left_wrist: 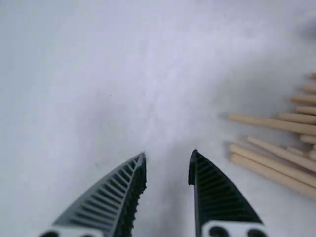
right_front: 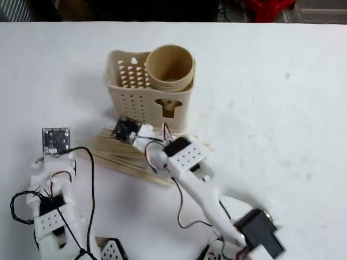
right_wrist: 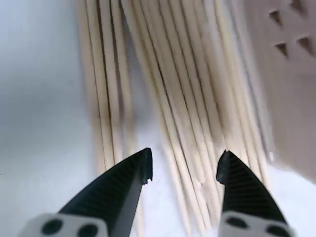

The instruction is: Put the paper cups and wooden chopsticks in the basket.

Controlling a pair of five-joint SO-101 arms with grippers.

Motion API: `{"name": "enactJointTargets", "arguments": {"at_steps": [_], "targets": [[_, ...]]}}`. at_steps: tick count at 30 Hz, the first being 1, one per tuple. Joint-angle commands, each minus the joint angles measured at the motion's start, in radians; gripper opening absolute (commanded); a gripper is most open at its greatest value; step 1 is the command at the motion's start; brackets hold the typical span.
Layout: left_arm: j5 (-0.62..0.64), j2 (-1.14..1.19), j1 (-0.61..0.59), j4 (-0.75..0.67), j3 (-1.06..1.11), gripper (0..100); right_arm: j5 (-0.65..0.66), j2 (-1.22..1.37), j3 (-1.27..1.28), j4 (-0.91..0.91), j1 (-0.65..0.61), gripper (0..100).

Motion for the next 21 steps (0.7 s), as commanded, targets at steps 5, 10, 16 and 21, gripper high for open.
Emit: {"name": "enactJointTargets", "arguments": {"at_steps": [5,10,16,21], "targets": [[-0.005,-0.012,-0.010,-0.025,-0.002,15,0.020,0.139,-0.127,0.005,0.015,18.6],[-0.005,-0.012,-0.010,-0.025,-0.002,15,0.017,0.142,-0.126,0.010,0.015,2.9],[-0.005,-0.012,-0.010,-0.025,-0.002,15,-0.046,0.122,-0.133,0.056,0.054,1.6],[-0.005,-0.012,-0.010,-0.025,-0.002,15,-0.080,-0.015,-0.126,0.124,0.105,1.6]]}}
